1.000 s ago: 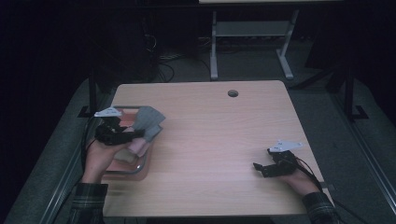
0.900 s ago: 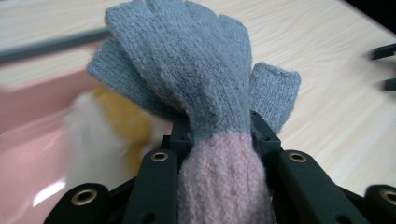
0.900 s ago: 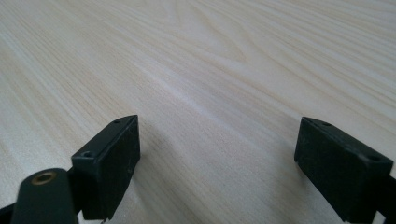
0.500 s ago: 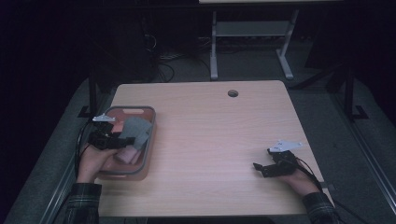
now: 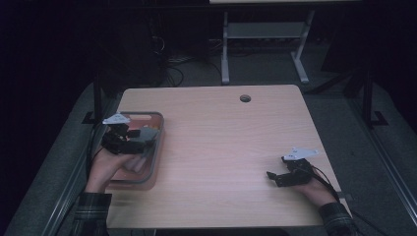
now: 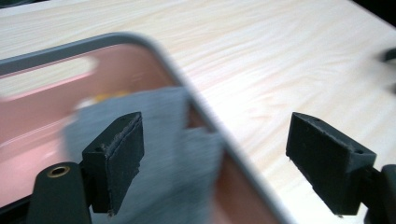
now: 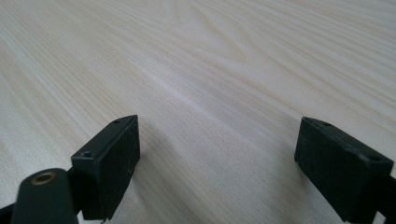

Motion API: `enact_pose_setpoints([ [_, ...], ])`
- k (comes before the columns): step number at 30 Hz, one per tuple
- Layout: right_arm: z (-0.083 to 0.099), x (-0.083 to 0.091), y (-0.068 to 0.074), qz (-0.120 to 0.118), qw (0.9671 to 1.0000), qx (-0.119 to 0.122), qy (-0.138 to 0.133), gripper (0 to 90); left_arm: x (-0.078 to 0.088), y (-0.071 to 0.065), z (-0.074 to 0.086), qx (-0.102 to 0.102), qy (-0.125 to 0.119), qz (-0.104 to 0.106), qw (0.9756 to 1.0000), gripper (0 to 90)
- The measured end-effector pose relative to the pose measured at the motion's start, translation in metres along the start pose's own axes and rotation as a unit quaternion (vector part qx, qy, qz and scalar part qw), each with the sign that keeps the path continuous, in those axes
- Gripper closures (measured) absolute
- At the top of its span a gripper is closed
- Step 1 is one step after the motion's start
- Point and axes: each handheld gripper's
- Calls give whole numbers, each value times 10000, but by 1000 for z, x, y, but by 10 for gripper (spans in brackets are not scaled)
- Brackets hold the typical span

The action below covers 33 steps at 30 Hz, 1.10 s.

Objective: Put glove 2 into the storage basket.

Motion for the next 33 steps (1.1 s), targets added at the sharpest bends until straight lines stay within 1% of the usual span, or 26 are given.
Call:
enact_pose_setpoints([
  [1, 0, 0, 0, 0, 10000, 0, 0, 139, -3, -5, 0, -8, 5, 67, 10000, 185],
  [3, 0, 0, 0, 3, 10000, -2, 1, 139, -12, -16, 0, -32, 8, 284, 9996, 185],
  [4, 0, 0, 0, 3, 10000, -2, 1, 139, -12, -16, 0, -32, 8, 284, 9996, 185],
  [5, 0, 0, 0, 4, 10000, -1, 1, 139, -19, -27, 0, -64, 24, 413, 9991, 185],
  [6, 0, 0, 0, 4, 10000, -1, 1, 139, -19, -27, 0, -64, 24, 413, 9991, 185],
  [7, 0, 0, 0, 3, 10000, -3, 1, 139, -26, -36, 1, -92, 34, 561, 9984, 185],
  [8, 0, 0, 0, 3, 10000, -1, 1, 139, -31, -43, 2, -105, 55, 613, 9980, 185],
  [9, 0, 0, 0, 4, 10000, -3, 1, 139, -35, -48, 3, -162, 92, 664, 9976, 185],
  [12, 0, 0, 0, 5, 10000, 0, 4, 139, -44, -61, 5, -265, 132, 787, 9965, 185],
  [13, 0, 0, 0, 5, 10000, -3, 2, 139, -48, -67, 6, -328, 158, 833, 9959, 185],
  [15, 0, 0, 0, 7, 10000, 2, 13, 139, -53, -74, 9, -413, 197, 912, 9948, 185],
  [17, 0, 0, 0, 5, 10000, 5, 12, 139, -59, -82, 12, -453, 222, 981, 9939, 185],
  [18, 0, 0, 0, 6, 10000, 3, 12, 139, -62, -86, 13, -517, 276, 1035, 9929, 185],
  [20, 0, 0, 0, 6, 10000, 5, 11, 139, -68, -92, 17, -563, 328, 1118, 9916, 185],
  [21, 0, 0, 0, 5, 10000, 4, 9, 139, -70, -95, 19, -546, 332, 1131, 9915, 185],
  [22, 0, 0, 0, 6, 10000, 4, 13, 139, -74, -99, 23, -573, 386, 1173, 9907, 185],
  [23, 0, 0, 0, 6, 10000, 4, 13, 139, -74, -99, 23, -573, 386, 1173, 9907, 185],
  [24, 0, 0, 0, 5, 10000, 3, 10, 139, -80, -104, 28, -594, 463, 1225, 9896, 185],
  [25, 0, 0, 0, 5, 10000, 5, 12, 139, -83, -106, 30, -620, 507, 1258, 9888, 185],
  [26, 0, 0, 0, 5, 10000, 5, 12, 139, -83, -106, 30, -620, 507, 1258, 9888, 185],
  [29, 0, 0, 0, 6, 10000, 3, 13, 139, -90, -111, 36, -703, 636, 1323, 9867, 185],
  [31, 0, 0, 0, 6, 10000, 5, 12, 139, -91, -112, 37, -676, 646, 1330, 9867, 185],
  [33, 0, 0, 0, 4, 10000, -1, 4, 139, -94, -114, 40, -682, 684, 1362, 9860, 185],
])
Point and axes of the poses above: each handheld gripper's, and its own axes: x roughly backward along the jaws, z roughly out of its underside, y roughly to its left, and after that the axes turned 15 degrees about -y, right-handed
